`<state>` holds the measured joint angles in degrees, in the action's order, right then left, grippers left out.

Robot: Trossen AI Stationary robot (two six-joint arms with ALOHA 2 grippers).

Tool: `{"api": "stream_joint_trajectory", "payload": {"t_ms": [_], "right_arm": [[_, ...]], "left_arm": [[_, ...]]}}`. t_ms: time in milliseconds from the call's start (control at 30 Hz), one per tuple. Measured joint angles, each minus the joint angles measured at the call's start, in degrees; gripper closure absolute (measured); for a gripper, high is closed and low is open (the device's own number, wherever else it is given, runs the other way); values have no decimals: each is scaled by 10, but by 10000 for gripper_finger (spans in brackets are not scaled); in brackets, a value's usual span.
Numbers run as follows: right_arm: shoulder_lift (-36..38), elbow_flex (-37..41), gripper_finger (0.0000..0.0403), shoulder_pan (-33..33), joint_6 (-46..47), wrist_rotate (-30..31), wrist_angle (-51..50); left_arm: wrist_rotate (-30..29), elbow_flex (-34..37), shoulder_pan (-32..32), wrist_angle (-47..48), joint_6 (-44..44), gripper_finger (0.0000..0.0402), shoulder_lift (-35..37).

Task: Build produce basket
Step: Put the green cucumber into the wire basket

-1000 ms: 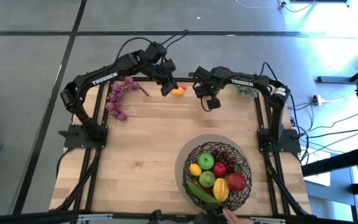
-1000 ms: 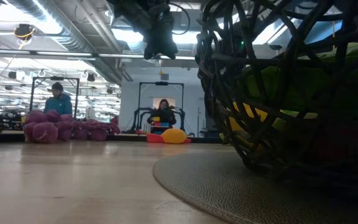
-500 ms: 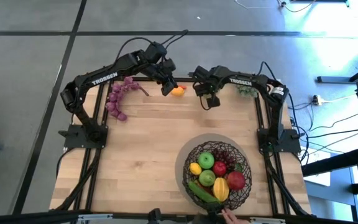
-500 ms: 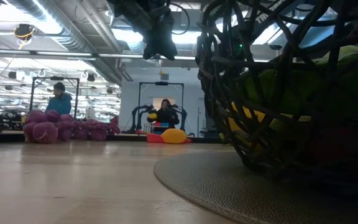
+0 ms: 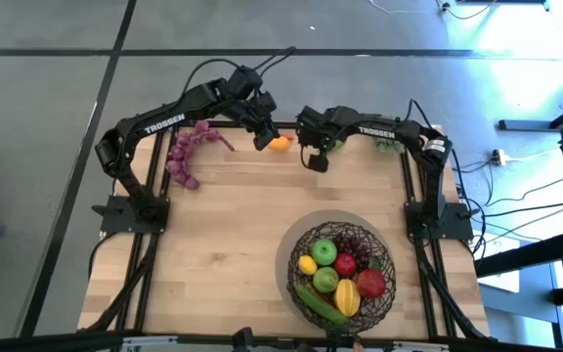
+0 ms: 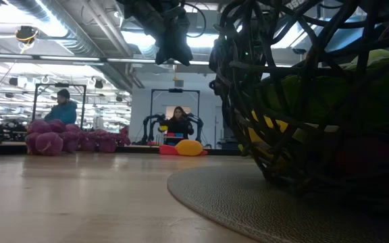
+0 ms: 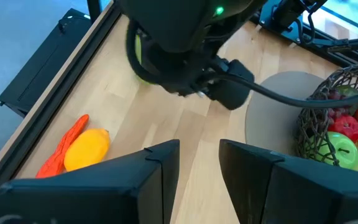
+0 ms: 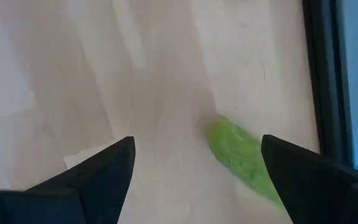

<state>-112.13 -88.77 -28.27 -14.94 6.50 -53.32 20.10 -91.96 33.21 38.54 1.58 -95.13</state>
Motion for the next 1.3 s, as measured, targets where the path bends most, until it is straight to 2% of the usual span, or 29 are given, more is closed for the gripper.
{"api": "stream_joint_trajectory", "payload": {"t_ms": [167,233,300,600,867,1300], "right_arm": [[0,7,60,-5,156,48,-1],[0,7,60,-13,201,36,-9],[0,7,60,-18,207,12,-20],[0,23,60,-18,-50,4,-28],[0,63,60,-12,-114,70,6],[0,65,60,-12,-185,65,57]], "left_arm": [[0,0,0,0,0,298,0],[0,0,0,0,0,298,0],[0,0,0,0,0,298,0],[1,0,0,0,11,298,0],[1,0,0,0,13,298,0],[-1,0,-13,0,10,298,0]]}}
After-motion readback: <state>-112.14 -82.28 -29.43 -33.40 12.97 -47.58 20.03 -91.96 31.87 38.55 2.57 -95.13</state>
